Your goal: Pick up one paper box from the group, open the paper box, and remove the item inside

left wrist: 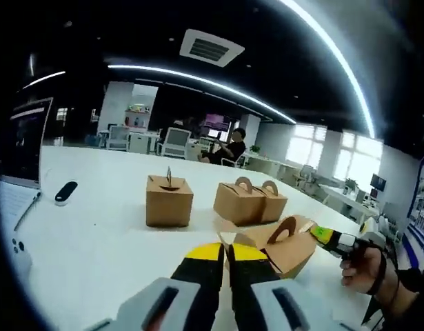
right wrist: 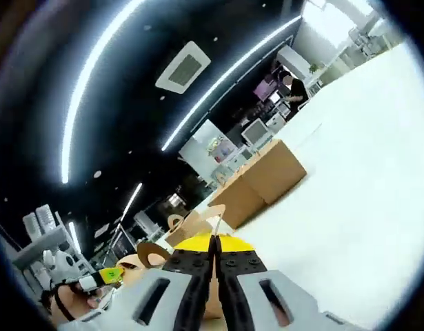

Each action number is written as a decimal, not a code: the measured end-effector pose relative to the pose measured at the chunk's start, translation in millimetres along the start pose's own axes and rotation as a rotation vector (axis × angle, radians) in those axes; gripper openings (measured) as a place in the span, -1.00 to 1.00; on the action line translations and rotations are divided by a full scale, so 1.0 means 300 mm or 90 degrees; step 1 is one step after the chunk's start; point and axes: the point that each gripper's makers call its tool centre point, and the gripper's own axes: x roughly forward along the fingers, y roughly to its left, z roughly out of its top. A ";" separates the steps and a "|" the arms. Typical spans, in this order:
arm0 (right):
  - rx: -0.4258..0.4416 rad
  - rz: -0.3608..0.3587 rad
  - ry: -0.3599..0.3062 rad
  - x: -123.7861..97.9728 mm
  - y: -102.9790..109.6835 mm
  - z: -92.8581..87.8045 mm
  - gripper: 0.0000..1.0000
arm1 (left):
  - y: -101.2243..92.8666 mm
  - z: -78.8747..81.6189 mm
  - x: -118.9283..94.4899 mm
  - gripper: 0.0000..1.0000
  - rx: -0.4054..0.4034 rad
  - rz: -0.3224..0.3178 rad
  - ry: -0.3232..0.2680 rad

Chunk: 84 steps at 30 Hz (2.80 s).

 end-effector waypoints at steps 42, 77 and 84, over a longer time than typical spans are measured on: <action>0.063 0.026 -0.012 -0.045 0.028 0.044 -0.76 | 0.033 -0.038 -0.057 -0.58 -0.086 -0.017 -0.037; -0.789 0.340 0.305 -0.080 0.442 0.025 -0.62 | -0.353 0.017 -0.134 -0.53 0.357 -0.179 0.114; -0.868 0.378 0.543 0.079 0.383 -0.084 -0.63 | -0.323 -0.011 -0.123 -0.53 0.371 -0.166 0.144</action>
